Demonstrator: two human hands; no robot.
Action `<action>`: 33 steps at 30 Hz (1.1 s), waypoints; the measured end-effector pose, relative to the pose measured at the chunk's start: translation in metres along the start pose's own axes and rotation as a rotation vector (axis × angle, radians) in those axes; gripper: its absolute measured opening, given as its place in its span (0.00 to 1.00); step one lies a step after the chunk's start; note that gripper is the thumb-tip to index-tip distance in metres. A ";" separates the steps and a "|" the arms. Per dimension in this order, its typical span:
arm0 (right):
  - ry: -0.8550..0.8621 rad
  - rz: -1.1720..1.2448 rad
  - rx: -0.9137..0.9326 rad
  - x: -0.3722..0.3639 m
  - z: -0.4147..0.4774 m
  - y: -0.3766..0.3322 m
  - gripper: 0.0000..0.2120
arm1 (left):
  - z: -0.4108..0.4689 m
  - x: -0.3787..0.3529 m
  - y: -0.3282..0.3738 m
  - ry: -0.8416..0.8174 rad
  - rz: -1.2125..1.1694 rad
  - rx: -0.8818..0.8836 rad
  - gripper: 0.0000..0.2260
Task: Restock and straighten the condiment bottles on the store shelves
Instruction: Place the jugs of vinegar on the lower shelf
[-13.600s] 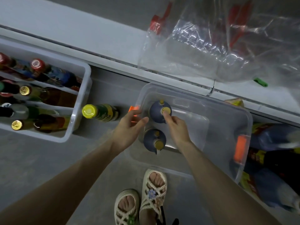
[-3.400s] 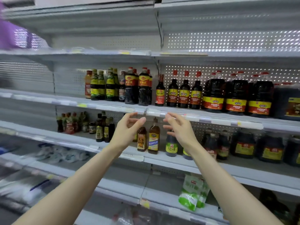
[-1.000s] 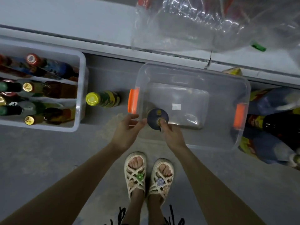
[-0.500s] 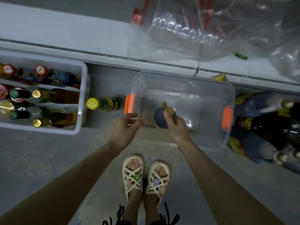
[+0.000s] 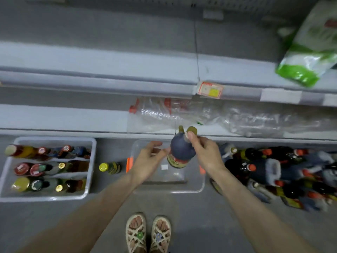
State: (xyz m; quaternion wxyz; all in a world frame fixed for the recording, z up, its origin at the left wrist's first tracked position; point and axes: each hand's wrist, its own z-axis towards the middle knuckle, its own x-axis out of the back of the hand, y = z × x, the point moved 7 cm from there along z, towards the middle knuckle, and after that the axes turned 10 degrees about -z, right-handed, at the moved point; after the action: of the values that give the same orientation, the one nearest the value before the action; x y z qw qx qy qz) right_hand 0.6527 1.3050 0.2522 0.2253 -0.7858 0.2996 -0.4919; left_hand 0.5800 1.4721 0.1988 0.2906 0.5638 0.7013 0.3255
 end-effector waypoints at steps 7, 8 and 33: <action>0.140 0.192 0.101 0.140 -0.067 -0.110 0.26 | -0.084 -0.046 0.174 -0.137 0.064 -0.261 0.18; 0.169 0.207 0.130 0.166 -0.080 -0.127 0.26 | -0.101 -0.053 0.199 -0.163 0.067 -0.298 0.19; 0.500 0.089 0.634 0.587 -0.390 -0.274 0.18 | -0.461 -0.288 0.498 -0.424 0.204 -0.989 0.33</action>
State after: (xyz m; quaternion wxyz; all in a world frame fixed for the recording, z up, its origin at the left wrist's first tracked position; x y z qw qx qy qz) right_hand 0.5642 1.0718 0.9663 0.3979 -0.5199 0.2121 -0.7255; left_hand 0.5788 1.2068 0.8865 0.6229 0.4784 0.3323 0.5222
